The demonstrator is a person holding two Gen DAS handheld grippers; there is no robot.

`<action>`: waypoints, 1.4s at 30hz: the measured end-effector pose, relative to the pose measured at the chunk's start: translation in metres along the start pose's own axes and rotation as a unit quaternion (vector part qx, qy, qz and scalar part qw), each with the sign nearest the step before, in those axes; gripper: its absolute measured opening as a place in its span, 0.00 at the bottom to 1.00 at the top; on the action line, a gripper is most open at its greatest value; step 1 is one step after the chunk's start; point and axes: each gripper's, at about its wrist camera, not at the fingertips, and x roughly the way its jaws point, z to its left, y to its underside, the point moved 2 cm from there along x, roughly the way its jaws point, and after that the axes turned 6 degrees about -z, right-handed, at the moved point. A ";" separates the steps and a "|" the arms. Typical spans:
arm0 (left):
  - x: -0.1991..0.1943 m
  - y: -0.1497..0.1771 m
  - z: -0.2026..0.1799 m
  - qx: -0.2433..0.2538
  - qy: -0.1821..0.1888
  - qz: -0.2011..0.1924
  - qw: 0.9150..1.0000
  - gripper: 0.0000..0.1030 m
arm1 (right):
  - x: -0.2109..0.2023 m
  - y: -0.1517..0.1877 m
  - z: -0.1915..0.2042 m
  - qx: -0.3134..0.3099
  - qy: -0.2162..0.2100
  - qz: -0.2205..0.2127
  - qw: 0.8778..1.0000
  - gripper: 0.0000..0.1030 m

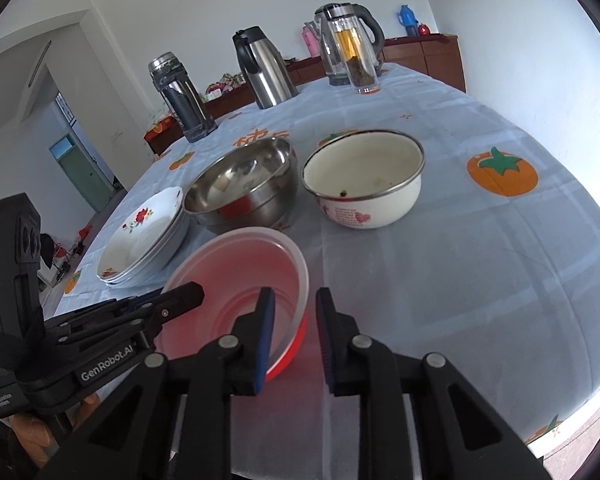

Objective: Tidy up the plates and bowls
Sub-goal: 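Close the left gripper on the red plastic bowl rim, then lift the red plastic bowl with the left gripper and lower it into the steel bowl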

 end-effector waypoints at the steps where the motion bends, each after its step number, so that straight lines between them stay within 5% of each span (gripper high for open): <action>1: 0.000 0.000 -0.001 0.001 0.001 0.000 1.000 0.13 | 0.001 0.000 -0.001 0.002 0.001 0.002 1.000 0.14; 15: -0.018 -0.007 -0.002 0.006 0.007 -0.018 1.000 0.12 | -0.007 -0.008 0.007 -0.003 0.003 -0.009 1.000 0.10; 26: -0.033 -0.054 0.008 0.013 -0.022 -0.076 0.997 0.12 | -0.003 -0.058 0.036 -0.032 -0.008 -0.056 0.998 0.10; 42: 0.021 -0.104 0.032 0.014 -0.058 -0.071 0.996 0.12 | 0.059 -0.104 0.034 -0.034 0.003 -0.056 0.998 0.10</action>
